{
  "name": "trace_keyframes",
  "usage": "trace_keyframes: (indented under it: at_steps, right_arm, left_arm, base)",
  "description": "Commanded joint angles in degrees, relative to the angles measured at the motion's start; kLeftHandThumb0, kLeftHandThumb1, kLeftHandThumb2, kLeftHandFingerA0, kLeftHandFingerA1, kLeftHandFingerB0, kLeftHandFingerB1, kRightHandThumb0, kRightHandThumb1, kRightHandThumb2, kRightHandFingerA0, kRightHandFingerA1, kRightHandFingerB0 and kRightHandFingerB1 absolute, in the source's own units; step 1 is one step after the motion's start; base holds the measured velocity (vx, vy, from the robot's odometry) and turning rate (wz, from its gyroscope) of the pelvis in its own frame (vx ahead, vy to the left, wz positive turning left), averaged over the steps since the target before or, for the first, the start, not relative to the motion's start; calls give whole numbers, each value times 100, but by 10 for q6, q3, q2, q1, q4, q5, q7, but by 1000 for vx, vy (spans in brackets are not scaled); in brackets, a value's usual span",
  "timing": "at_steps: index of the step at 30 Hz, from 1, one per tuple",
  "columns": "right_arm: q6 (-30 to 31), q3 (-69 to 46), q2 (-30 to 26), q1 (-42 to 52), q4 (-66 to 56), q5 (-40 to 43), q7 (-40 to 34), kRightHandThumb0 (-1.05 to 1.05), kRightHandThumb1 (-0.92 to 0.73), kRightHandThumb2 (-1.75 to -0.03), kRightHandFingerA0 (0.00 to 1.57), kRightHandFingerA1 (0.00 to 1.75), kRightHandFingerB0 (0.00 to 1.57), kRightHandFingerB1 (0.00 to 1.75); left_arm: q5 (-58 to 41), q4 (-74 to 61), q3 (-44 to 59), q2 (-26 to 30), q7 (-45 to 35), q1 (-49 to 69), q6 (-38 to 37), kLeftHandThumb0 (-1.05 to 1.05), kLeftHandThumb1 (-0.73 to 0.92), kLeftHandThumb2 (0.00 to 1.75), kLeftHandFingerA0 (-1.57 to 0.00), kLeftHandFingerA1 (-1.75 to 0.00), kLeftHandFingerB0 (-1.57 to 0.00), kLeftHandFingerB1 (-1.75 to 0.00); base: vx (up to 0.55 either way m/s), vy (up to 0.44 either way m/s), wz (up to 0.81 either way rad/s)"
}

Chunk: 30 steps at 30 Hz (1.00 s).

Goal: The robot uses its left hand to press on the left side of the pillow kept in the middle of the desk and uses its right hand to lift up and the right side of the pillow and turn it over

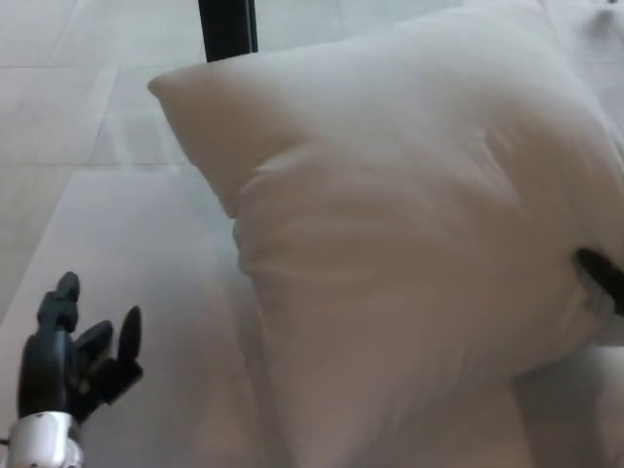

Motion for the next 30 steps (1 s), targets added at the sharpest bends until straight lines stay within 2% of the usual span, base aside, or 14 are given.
trace_keyframes:
  at_steps: [1, 6, 7, 9, 12, 13, 14, 15, 16, 17, 18, 20, 21, 30]
  right_arm:
    - [-63, -293, -85, 129, 45, 163, 73, -65, -47, -84, 54, 66, 44, 50]
    - [-88, -382, -116, 141, 119, 187, 57, -62, -58, -58, 62, 59, 54, 36]
    - [-93, -390, -122, 143, 130, 184, 51, -66, -47, -87, 59, 66, 46, 50]
    - [-95, -410, -128, 145, 140, 191, 48, -71, -59, -59, 55, 62, 47, 35]
    - [-71, -462, -148, 145, 170, 215, 42, -95, -64, -102, 2, 36, 11, 33]
    - [-41, -471, -150, 140, 170, 216, 29, -96, -77, -69, 0, 36, 0, 31]
    - [-41, -473, -151, 142, 170, 215, 31, -96, -77, -69, 0, 36, 0, 31]
    - [-47, -468, -147, 158, 170, 220, 60, -105, -64, -112, 0, 25, 0, 6]
    - [-35, -461, -152, 163, 175, 214, 70, -105, -80, -70, 19, 55, 0, 6]
    - [-30, -460, -155, 169, 176, 211, 75, -105, -80, -70, 19, 55, 0, 6]
    - [-27, -452, -156, 177, 175, 209, 91, -105, -68, -119, 5, 40, 0, 14]
    - [-39, -444, -152, 185, 175, 213, 114, -105, -70, -123, 8, 21, 0, 6]
    - [-80, -413, -160, 208, 174, 208, 181, -105, -73, -128, 0, 20, 0, 11]
    - [-37, -334, -171, 231, 44, 240, 262, -105, -69, -125, 2, 26, 0, 26]
  left_arm:
    - [-153, -28, 159, 129, -176, 75, 90, -69, 74, 62, -27, -48, 0, -24]
    - [-174, -2, 210, 138, -184, 100, 82, -71, 70, 62, -35, -48, -7, -27]
    - [-176, 2, 215, 139, -182, 101, 85, -74, 54, 92, -30, -56, -4, -37]
    - [-174, 5, 224, 141, -182, 108, 82, -73, 55, 92, -30, -56, -4, -36]
    - [-193, 25, 261, 146, -184, 121, 89, -72, 68, 61, -34, -47, -7, -27]
    - [-191, 25, 264, 148, -183, 127, 91, -74, 54, 92, -28, -55, -5, -34]
    - [-190, 28, 265, 146, -186, 128, 90, -74, 54, 92, -28, -55, -5, -34]
    - [-198, 28, 275, 141, -193, 141, 88, -74, 55, 91, -25, -56, -4, -36]
    - [-196, 31, 277, 140, -194, 145, 87, -72, 54, 91, -27, -57, -4, -35]
    - [-194, 34, 277, 138, -195, 149, 86, -72, 54, 91, -27, -57, -4, -35]
    - [-190, 41, 276, 136, -203, 158, 79, -73, 54, 92, -25, -58, -2, -31]
    - [-187, 51, 283, 135, -215, 170, 74, -71, 68, 61, -29, -50, -5, -30]
    - [-185, 59, 286, 134, -218, 180, 76, -74, 53, 91, -23, -56, -2, -29]
    - [-184, 91, 291, 133, -248, 194, 68, -69, 52, 90, -17, -55, -3, -23]
  base:
    - [0, 0, 0]
    - [0, 0, 0]
    - [0, 0, 0]
    - [0, 0, 0]
    - [0, 0, 0]
    - [0, 0, 0]
    - [0, 0, 0]
    - [0, 0, 0]
    - [0, 0, 0]
    - [0, 0, 0]
    - [0, 0, 0]
    - [0, 0, 0]
    - [0, 0, 0]
    - [0, 0, 0]
